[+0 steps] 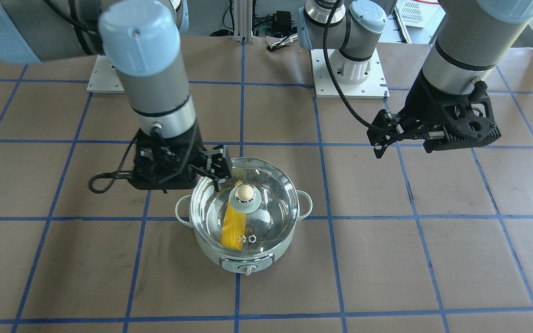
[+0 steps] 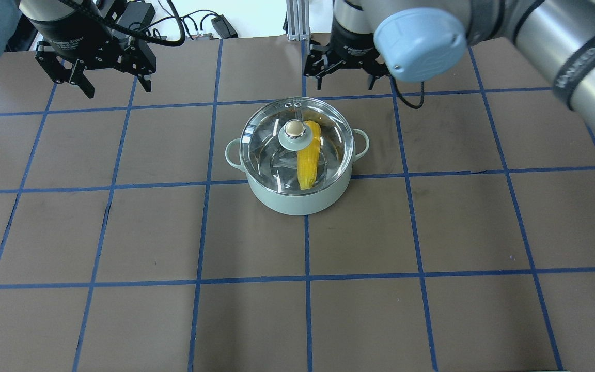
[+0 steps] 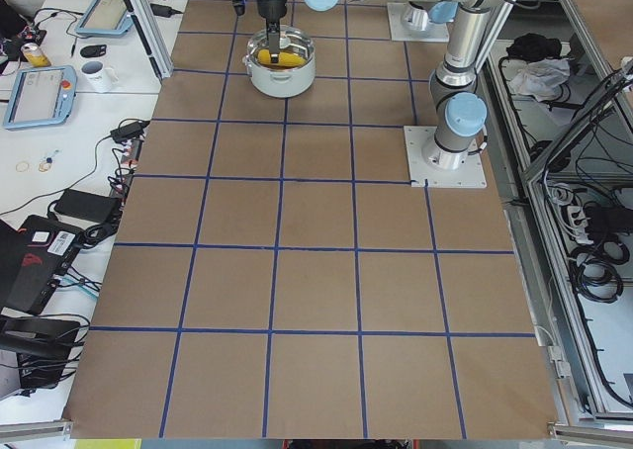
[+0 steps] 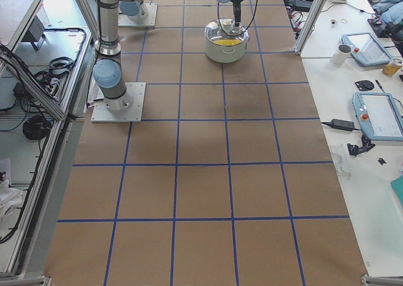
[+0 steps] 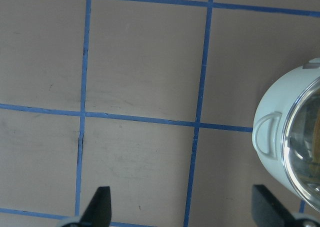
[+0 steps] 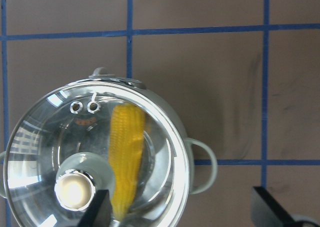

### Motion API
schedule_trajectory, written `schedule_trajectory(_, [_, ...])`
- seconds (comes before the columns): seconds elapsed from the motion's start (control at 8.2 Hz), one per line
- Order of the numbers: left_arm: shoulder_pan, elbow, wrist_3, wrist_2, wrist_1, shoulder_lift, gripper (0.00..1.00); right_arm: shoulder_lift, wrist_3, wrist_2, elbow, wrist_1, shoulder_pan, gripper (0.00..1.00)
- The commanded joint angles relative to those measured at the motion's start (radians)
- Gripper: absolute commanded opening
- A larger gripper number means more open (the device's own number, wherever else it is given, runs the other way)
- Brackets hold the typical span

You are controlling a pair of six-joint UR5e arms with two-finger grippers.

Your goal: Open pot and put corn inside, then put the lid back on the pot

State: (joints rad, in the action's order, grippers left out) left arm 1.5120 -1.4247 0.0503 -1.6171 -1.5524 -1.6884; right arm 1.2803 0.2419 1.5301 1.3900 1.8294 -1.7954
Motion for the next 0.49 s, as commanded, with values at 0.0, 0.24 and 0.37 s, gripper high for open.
schedule_trajectory(0.0, [0.004, 0.006, 0.000, 0.005, -0.003, 0.003, 1.00, 0.157, -0.197, 0.001, 0.001, -0.180, 0.160, 1.00])
schedule_trajectory(0.24, [0.019, 0.004, 0.000, 0.005, -0.005, 0.007, 1.00, 0.186, -0.245, 0.001, 0.012, -0.213, 0.182, 1.00])
schedule_trajectory(0.37, [0.026, 0.003, 0.000, 0.003, -0.005, 0.007, 1.00, 0.179, -0.245, 0.013, 0.018, -0.205, 0.182, 1.00])
